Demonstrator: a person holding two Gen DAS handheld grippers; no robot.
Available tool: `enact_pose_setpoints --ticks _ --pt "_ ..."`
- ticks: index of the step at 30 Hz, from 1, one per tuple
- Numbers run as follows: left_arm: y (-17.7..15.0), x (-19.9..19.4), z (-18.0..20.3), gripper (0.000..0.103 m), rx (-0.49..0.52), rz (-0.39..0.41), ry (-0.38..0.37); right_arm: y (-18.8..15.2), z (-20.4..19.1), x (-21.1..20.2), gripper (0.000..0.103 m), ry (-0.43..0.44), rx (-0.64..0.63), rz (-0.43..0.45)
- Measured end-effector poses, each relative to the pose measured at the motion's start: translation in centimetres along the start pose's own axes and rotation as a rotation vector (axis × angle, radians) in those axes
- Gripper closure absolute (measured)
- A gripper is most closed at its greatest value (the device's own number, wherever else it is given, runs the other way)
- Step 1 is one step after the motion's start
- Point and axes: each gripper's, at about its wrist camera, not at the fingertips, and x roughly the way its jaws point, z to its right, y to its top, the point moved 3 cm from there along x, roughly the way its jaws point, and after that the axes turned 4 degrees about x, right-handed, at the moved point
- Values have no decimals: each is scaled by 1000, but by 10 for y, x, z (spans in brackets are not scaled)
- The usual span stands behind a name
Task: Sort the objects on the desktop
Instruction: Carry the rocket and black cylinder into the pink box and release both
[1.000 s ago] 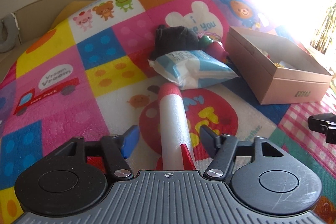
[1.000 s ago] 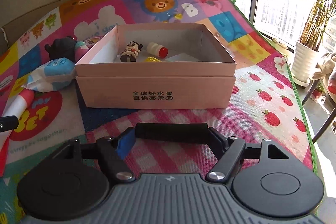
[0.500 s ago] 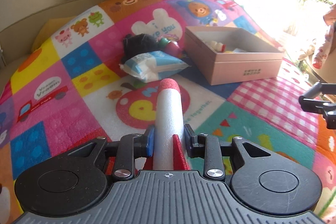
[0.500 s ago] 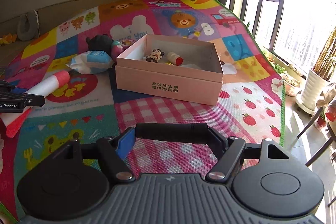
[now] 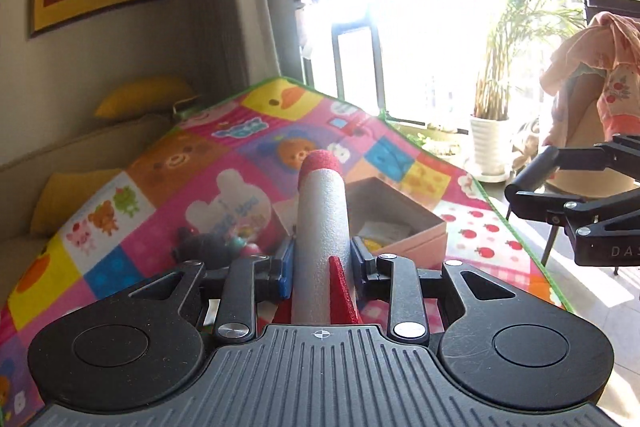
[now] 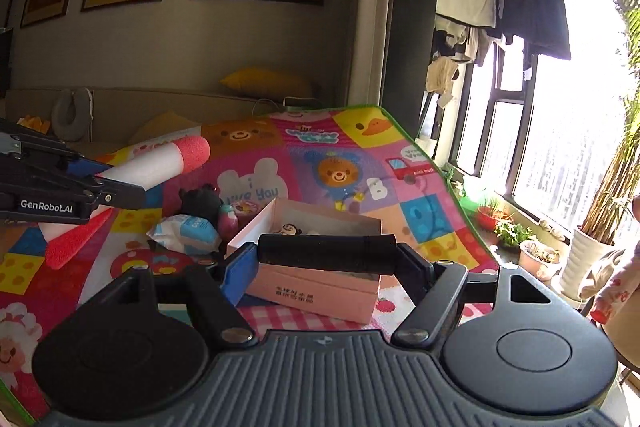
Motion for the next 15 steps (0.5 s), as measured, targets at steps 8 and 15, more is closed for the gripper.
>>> enact_pose_setpoints --ticks 8,15 --pt "47 122 1 68 -91 7 -120 31 49 51 29 -69 79 37" --pt "8 161 -30 16 -165 -36 -75 28 76 124 29 -107 137 -57"
